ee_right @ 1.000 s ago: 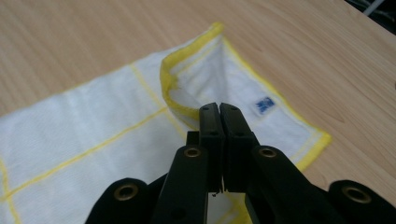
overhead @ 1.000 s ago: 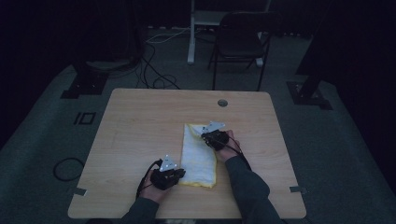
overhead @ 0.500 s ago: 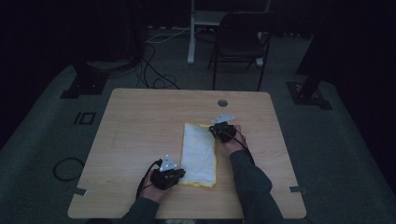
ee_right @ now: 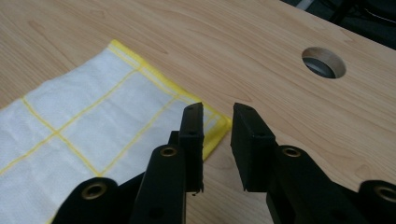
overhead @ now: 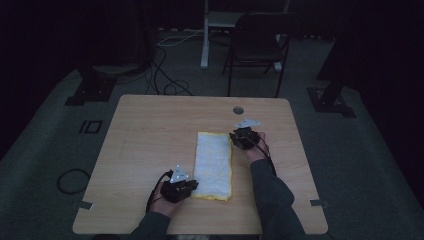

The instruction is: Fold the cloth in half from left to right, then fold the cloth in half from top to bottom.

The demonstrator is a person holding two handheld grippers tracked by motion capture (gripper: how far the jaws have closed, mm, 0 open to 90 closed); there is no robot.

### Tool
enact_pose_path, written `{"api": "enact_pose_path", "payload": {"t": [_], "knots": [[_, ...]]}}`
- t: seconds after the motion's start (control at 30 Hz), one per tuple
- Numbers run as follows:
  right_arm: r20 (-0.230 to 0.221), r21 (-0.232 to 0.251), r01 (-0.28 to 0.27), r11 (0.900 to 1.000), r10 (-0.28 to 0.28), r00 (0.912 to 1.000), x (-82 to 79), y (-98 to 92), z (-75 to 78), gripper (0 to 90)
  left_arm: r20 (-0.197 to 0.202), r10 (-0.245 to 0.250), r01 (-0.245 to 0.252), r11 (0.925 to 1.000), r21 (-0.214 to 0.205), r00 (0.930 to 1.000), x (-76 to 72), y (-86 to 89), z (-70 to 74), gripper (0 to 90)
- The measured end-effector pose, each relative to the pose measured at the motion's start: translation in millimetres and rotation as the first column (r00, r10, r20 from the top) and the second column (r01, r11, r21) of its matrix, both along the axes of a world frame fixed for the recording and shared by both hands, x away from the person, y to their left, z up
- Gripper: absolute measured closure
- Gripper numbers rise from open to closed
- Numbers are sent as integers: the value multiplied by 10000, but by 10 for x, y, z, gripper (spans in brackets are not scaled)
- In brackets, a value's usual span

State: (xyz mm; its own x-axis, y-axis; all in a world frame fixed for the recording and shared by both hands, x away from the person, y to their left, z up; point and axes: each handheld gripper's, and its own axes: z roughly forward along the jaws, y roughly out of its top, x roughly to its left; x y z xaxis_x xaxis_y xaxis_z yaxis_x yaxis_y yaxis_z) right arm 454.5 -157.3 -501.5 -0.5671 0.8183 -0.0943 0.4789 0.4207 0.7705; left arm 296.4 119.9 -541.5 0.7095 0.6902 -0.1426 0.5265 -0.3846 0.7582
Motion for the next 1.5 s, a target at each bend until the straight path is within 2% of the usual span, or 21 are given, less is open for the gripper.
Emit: {"api": "enact_pose_path", "payload": {"t": [0.17, 0.6, 0.93, 1.2, 1.33, 1.5], "knots": [[-100, -28, 8, 10000, -9, 9999, 4, -28, -28, 699, 70, 124, -123, 9999, -73, 9999, 48, 15, 30, 809], [-267, 526, -217, 9984, 231, 9994, -15, -74, 7, 604, 308, 502, -491, 9982, -355, 9983, 220, 108, 171, 759], [-429, 731, -366, 9967, 398, 9983, -47, -115, -29, 577, 376, 604, -595, 9979, -256, 9975, 396, 117, 226, 744], [-431, 788, -284, 9965, 319, 9986, -49, -127, -27, 566, 476, 978, -966, 9950, -253, 9941, 645, 143, 308, 675], [-505, 1002, -217, 9947, 268, 9984, -42, -136, -21, 580, 541, 1106, -1096, 9937, -224, 9924, 758, 161, 347, 654], [-544, 906, -152, 9958, 202, 9983, -42, -130, -32, 595, 423, 1235, -1219, 9918, -388, 9914, 895, 168, 344, 631]]}}
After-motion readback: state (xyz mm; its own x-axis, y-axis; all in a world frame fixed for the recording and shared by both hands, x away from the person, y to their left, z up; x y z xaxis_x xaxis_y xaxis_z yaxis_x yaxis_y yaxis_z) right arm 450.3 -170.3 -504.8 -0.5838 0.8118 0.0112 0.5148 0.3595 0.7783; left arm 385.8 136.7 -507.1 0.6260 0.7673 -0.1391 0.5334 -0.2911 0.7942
